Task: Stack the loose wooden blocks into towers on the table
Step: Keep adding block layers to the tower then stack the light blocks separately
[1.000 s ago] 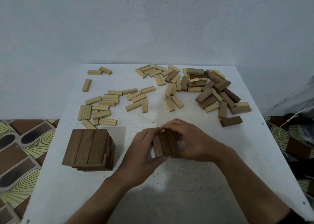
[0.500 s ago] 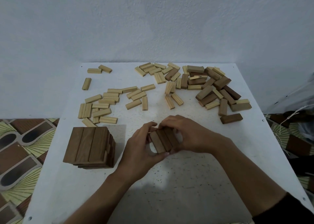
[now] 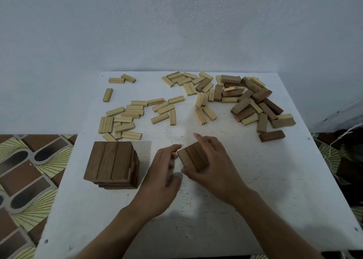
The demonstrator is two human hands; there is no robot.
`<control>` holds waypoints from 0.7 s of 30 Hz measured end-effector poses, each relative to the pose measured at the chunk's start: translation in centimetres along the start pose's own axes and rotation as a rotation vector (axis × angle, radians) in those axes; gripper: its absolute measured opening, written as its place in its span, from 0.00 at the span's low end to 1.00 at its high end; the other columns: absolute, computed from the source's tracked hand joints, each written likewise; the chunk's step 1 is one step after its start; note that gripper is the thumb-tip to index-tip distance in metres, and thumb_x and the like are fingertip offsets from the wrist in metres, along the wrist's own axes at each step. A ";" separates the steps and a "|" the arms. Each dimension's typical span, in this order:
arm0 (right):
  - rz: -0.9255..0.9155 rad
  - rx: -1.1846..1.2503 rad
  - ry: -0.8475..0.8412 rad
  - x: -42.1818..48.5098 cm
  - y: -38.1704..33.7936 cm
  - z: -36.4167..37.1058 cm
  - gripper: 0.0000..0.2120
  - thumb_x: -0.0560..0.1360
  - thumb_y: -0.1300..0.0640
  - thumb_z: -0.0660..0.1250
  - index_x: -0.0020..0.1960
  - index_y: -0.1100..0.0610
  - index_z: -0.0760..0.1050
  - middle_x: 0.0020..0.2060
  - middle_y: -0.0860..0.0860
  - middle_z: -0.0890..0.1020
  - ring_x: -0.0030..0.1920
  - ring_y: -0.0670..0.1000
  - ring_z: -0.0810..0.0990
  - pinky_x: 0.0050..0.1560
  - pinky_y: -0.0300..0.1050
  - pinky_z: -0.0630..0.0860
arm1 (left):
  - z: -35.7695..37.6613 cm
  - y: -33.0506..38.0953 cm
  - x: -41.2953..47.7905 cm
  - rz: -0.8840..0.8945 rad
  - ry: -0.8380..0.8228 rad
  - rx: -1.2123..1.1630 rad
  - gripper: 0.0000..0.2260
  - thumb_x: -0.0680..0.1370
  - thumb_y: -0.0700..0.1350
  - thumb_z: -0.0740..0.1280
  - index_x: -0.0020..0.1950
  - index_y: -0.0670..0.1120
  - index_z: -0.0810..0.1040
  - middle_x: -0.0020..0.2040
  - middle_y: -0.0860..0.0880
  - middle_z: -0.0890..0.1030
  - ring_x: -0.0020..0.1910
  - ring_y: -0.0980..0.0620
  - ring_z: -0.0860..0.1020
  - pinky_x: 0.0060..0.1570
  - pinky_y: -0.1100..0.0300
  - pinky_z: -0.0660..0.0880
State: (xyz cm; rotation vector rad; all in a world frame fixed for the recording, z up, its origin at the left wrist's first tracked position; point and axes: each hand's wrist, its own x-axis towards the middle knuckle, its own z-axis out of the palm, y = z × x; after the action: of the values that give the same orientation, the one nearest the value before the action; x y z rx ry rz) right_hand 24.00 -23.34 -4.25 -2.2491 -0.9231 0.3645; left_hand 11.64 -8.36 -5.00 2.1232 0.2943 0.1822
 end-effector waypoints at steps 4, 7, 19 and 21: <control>-0.039 0.066 -0.032 -0.1 -0.1 0.5 0.46 0.70 0.50 0.73 0.80 0.42 0.51 0.64 0.40 0.65 0.59 0.42 0.69 0.59 0.44 0.74 | 0.7 -0.1 0.1 -0.007 0.125 -0.047 0.26 0.80 0.37 0.67 0.74 0.57 0.63 0.65 0.56 0.70 0.65 0.58 0.71 0.58 0.72 0.70; -0.083 0.092 -0.159 0.6 0.4 -0.5 0.48 0.67 0.52 0.73 0.79 0.39 0.52 0.63 0.39 0.70 0.60 0.44 0.72 0.60 0.49 0.77 | 0.9 0.1 0.1 -0.006 0.135 -0.002 0.25 0.81 0.44 0.68 0.75 0.55 0.63 0.67 0.58 0.69 0.64 0.59 0.71 0.57 0.72 0.72; 0.073 -0.088 -0.089 -2.4 2.6 -1.7 0.35 0.79 0.30 0.52 0.80 0.42 0.45 0.77 0.36 0.46 0.74 0.31 0.33 0.78 0.40 0.38 | 1.6 0.0 -0.2 -0.026 -0.081 0.625 0.35 0.82 0.67 0.46 0.83 0.48 0.45 0.83 0.52 0.44 0.81 0.55 0.41 0.75 0.54 0.44; 0.015 -0.260 -0.113 -3.1 3.0 -1.2 0.37 0.79 0.29 0.42 0.81 0.47 0.41 0.79 0.41 0.42 0.75 0.34 0.32 0.79 0.44 0.34 | 2.0 -0.2 -0.3 -0.047 -0.089 0.740 0.35 0.83 0.66 0.43 0.83 0.46 0.47 0.83 0.49 0.45 0.82 0.52 0.41 0.74 0.53 0.44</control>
State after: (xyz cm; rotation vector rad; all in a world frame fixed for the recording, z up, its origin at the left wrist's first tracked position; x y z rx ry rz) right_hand 23.90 -27.64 -5.35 -2.4937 -1.0645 0.4016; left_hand 11.78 -9.90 -6.25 2.8405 0.4004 -0.0656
